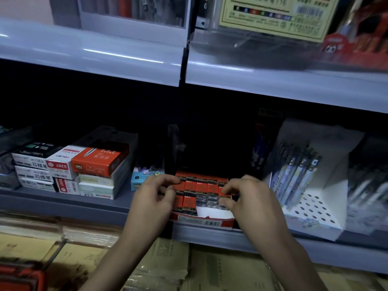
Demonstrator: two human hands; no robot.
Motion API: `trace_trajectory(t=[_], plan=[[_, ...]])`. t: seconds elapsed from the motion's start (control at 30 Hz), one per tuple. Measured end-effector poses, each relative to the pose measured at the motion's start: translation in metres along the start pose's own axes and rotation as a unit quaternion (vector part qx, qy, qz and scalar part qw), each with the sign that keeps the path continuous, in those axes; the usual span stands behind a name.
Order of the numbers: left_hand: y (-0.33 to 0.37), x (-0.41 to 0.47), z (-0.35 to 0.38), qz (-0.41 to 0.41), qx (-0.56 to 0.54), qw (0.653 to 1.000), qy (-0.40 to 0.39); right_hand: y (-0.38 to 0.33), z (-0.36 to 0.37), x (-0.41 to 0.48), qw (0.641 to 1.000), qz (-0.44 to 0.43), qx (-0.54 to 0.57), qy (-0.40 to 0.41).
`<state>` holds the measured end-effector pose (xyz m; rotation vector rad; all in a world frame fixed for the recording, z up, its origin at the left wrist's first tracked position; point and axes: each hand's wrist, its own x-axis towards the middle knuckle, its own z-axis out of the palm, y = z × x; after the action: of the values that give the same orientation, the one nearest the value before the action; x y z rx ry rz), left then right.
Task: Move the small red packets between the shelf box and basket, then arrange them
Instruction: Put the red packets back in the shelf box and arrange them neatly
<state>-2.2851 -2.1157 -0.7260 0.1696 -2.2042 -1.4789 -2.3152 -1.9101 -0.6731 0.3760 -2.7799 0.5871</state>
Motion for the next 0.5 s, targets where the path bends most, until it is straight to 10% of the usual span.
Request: trace_trajectory(t=[0.5], plan=[[0.010, -0.017, -0.021, 0.009, 0.039, 0.990, -0.139, 0.007, 0.008, -0.010, 0.995, 0.052, 0.081, 0.013]])
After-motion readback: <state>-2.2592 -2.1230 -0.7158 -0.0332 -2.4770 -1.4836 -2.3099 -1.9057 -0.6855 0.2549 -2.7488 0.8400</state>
